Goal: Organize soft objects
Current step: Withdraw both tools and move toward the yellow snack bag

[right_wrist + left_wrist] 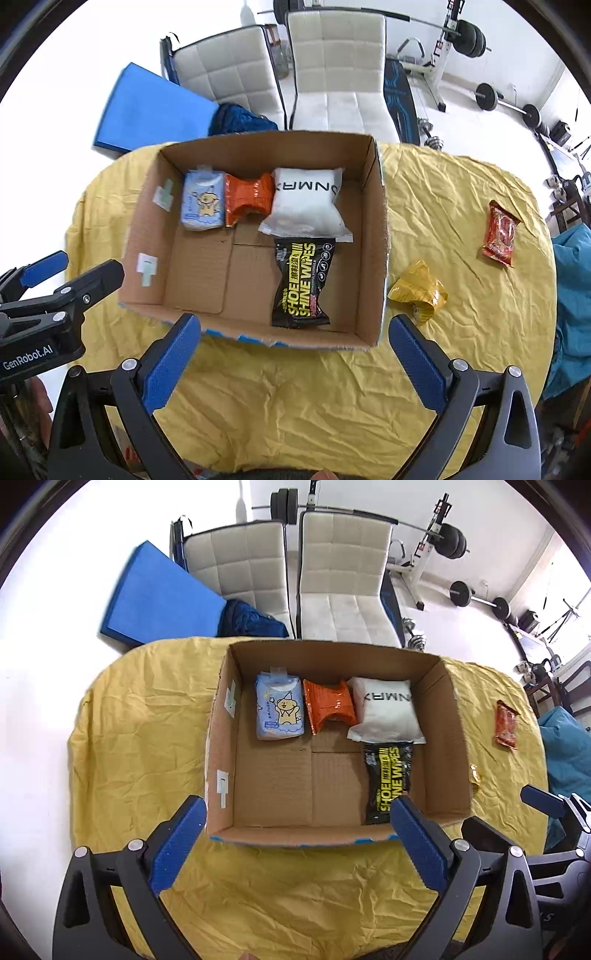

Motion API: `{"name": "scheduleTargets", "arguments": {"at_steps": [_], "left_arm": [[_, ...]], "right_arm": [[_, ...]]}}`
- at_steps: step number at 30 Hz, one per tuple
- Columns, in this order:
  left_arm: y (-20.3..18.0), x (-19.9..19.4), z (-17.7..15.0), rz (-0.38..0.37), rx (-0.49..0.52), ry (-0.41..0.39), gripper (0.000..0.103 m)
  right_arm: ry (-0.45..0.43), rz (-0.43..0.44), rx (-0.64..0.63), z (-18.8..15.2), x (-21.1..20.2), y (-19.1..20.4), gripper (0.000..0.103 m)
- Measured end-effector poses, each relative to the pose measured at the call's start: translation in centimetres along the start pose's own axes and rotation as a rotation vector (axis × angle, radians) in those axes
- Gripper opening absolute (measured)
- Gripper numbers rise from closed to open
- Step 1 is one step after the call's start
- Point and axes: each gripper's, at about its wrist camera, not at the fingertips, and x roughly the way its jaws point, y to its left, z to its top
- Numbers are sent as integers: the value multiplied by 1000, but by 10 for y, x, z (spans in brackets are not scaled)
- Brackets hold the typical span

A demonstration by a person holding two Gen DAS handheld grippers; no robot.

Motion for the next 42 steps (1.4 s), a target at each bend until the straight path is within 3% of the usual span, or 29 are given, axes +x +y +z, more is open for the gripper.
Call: {"name": "scheduleTargets", "arguments": {"at_steps": [13,19,23,29,34,38,42], "left_arm": [[-11,-53,-23,24,-8,-52,102],[-32,-57,-19,-17,-27,-53,102],[-65,-50,-11,-52,-11,-41,102],[-152,-18,9,-132,59,17,102],[-230,23,21,-184,73,124,102],[-284,73,20,-247,15,264,102],[-315,129,10,-248,-42,387,102]], "right_arm": [[-50,84,-9,-15,-49,-6,103],[-52,118,50,-12,-58,-43,103],[-66,85,125,-9,-66,-97,103],[-60,-22,282,-10,-64,-209,103],[-13,-80,397,-15,-45,-302,103],[21,-100,457,-20,-26,-361,103],[63,-96,496,-25,4,-409,103]]}}
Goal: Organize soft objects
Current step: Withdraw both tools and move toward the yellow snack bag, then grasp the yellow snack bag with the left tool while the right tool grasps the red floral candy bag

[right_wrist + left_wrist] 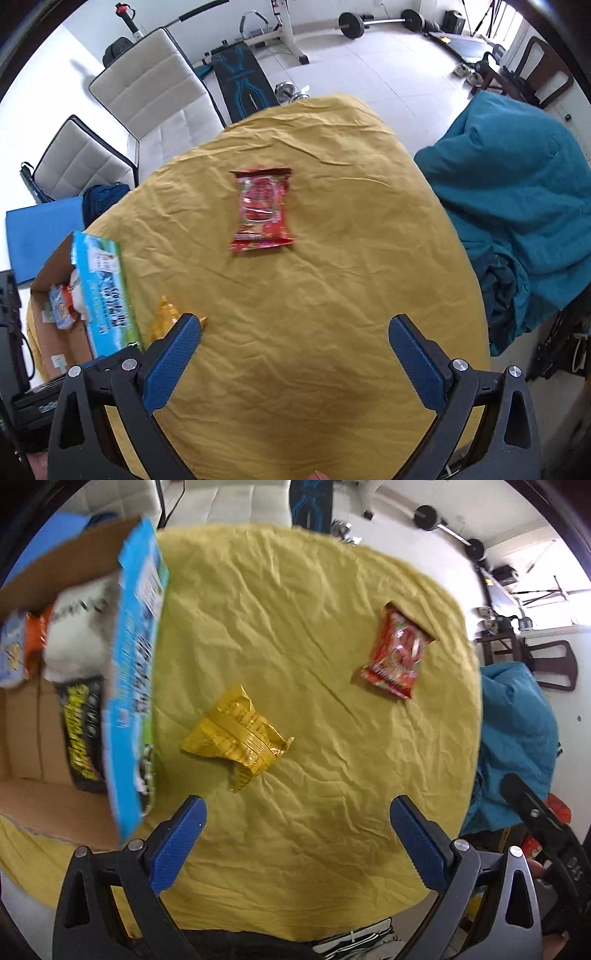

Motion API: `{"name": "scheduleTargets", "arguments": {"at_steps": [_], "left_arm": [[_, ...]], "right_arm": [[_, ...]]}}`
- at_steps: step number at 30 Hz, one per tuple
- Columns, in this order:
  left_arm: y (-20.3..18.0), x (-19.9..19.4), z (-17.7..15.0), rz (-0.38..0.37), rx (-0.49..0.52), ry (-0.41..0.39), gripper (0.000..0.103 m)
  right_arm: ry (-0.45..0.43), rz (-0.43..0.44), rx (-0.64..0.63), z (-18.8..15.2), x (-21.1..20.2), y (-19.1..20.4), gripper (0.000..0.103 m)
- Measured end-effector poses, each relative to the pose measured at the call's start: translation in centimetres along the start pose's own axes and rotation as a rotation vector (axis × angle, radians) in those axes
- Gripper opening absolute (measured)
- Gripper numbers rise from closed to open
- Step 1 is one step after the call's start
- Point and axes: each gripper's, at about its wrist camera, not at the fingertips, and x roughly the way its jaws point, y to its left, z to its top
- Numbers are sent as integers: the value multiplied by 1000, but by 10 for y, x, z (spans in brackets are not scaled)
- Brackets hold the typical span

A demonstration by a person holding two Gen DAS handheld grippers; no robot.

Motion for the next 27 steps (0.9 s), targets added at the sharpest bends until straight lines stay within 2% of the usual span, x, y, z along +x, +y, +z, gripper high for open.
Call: {"name": "scheduleTargets", "arguments": {"at_steps": [4,9,13,15,17,19,20,22,25,26,27], "left_arm": [[2,44,8,38,-61,52,83],[10,92,22,76,-147,133,82],[18,121,33,136,-194,160,82],[25,134,40,163,-223,175,73],[32,142,46,147,-245,171,68],[30,137,50,154,-227,138,44],[22,133,55,175,-170,114,44],[12,129,60,183,-96,102,44],[0,124,71,201,-14,83,44],[-2,122,75,217,11,70,44],[-3,121,77,224,23,64,44]], "right_arm": [[43,2,8,11,33,-21,103],[90,12,0,18,66,-31,103],[110,19,-27,29,83,-24,103],[119,29,-37,40,93,-17,103],[120,44,-44,53,102,-9,103],[118,65,-45,67,115,3,103],[126,107,-76,73,121,9,103],[148,118,-71,87,141,25,102],[204,126,-72,102,171,45,89],[230,131,-73,106,182,51,80],[247,129,-74,107,189,54,67]]}}
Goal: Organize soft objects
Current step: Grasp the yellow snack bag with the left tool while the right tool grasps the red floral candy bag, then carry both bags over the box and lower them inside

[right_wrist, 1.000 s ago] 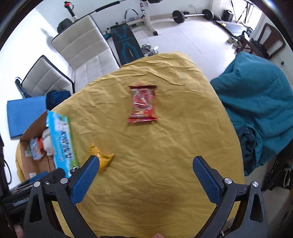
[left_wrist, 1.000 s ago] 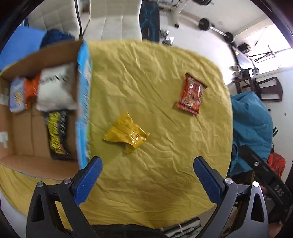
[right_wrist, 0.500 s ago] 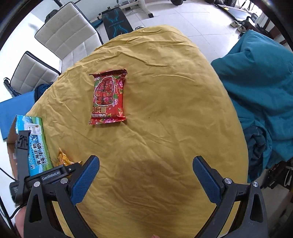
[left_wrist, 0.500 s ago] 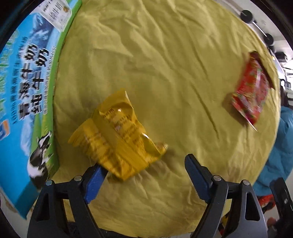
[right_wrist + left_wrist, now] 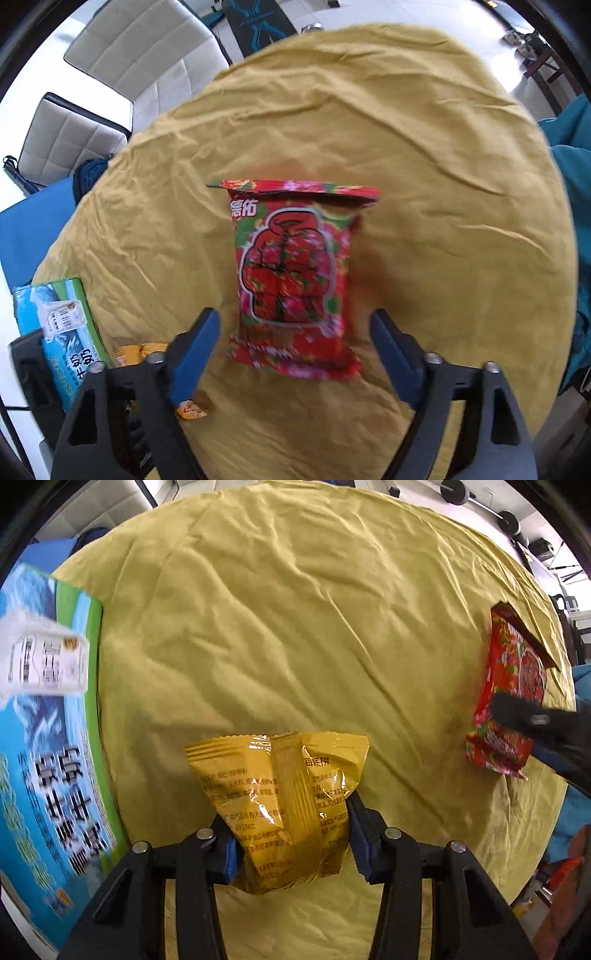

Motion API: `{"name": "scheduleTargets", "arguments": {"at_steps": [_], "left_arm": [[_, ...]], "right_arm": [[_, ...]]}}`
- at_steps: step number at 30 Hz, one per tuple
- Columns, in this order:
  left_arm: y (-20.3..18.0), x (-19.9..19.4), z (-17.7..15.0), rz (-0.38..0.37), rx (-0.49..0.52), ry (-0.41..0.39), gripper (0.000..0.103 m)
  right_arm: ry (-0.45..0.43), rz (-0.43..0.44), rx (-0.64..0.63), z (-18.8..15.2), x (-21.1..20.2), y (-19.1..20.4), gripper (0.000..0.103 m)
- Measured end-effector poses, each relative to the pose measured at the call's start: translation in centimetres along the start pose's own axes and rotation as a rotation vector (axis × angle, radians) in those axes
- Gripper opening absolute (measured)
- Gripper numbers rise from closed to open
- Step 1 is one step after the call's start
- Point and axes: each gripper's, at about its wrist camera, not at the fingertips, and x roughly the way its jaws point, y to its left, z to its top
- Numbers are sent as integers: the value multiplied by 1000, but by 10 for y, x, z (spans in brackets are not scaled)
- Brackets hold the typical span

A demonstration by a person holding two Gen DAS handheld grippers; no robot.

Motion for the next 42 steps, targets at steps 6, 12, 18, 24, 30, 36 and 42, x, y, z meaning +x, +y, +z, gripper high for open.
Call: {"name": "scheduleTargets", "arguments": {"at_steps": [6,12,18,24,30,36,42], "left_arm": [[11,0,11,-66,4,45,56],[18,1,1,-122,-4,88,66],[-12,5,-2,-10,68,50,54],[-33,-13,-13,40,99,-3,44],[-24,-42,-27,22,93,-61,44],[-16,-99,-51,30,131,-141,44],[-12,-150,-73,4,156,-222,44]], "right_arm": [[6,-54,-65,-7,9,7,54],[66,-67,-110,-42,8,-5,54],[82,-79,-83,-45,18,-9,54],[18,-123,-129,-57,13,12,48],[-7,-111,-174,-85,-1,26,47],[-43,-93,-196,-112,-28,43,47],[-101,-57,-217,-139,-69,63,46]]}}
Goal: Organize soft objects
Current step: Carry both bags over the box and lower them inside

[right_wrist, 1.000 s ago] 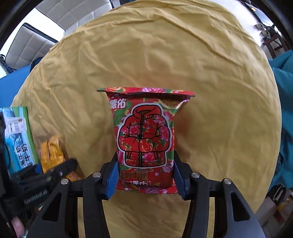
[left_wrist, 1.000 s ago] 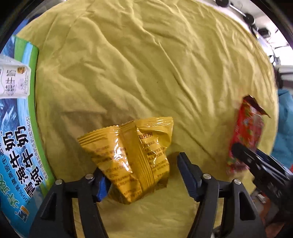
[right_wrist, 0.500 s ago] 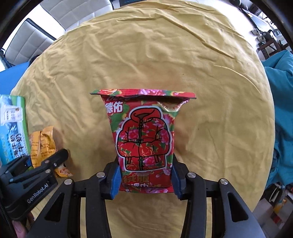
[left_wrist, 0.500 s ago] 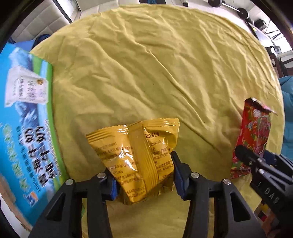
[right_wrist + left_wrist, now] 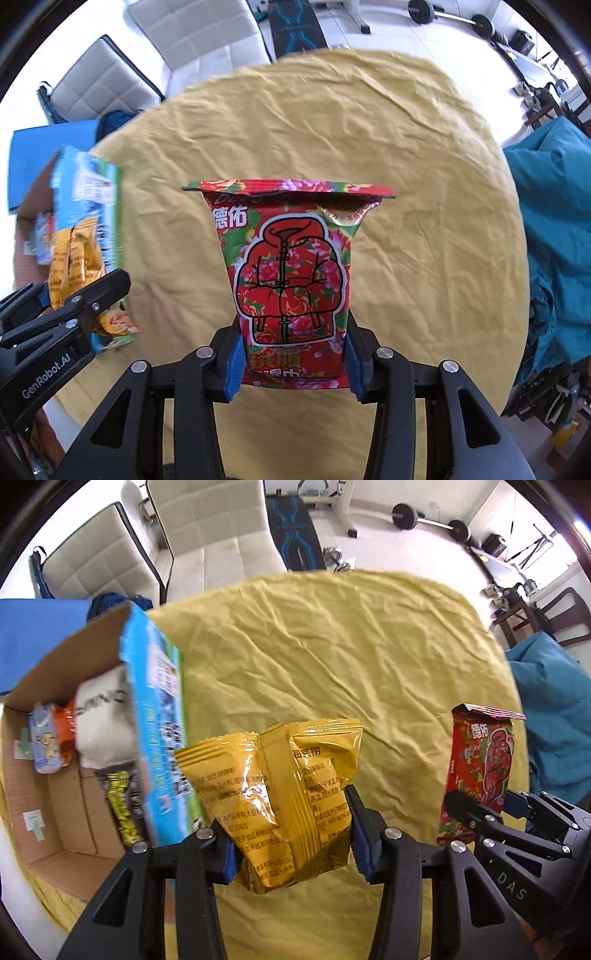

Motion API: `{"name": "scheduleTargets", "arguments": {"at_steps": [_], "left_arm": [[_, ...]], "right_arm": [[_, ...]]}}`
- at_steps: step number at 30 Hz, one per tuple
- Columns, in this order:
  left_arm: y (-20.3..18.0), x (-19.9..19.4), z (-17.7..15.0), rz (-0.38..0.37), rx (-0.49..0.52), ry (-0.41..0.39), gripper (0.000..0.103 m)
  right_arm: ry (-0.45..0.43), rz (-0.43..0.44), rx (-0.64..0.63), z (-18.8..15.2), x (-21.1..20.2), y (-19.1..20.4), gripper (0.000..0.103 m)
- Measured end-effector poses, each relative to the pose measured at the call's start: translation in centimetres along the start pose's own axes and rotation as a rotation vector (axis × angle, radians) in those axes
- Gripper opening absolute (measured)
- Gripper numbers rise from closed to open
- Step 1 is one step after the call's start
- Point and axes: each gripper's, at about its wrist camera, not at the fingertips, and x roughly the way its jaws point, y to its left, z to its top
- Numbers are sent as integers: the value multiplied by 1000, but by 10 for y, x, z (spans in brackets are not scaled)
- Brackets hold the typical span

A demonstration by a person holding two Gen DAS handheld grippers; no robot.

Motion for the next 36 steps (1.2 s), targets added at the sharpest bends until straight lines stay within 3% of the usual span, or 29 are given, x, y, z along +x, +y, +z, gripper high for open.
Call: {"name": "scheduleTargets", "arguments": {"at_steps": [5,11,15,17,27,36], "left_arm": [[29,-31,-18,-16,7,-64,44],[76,-46,-37,-27,-1,-130,44],[105,-66,-49,-28,-15,-167,44],[119,-70,-52,-27,-26,-177,44],[196,-93,-71,-39,-71,-210,44],[282,-80,-84,-36,-139,-149,44]], "right_arm": [[-56,28,-30,-18,-45,14,46],[-100,59,-70,-35,-83,59,46],[-128,64,-95,-41,-99,93,46],[-131,23,-70,-44,-105,111,46],[-135,48,-142,-48,-104,206,46],[-61,122,-199,-46,-62,289,46]]}}
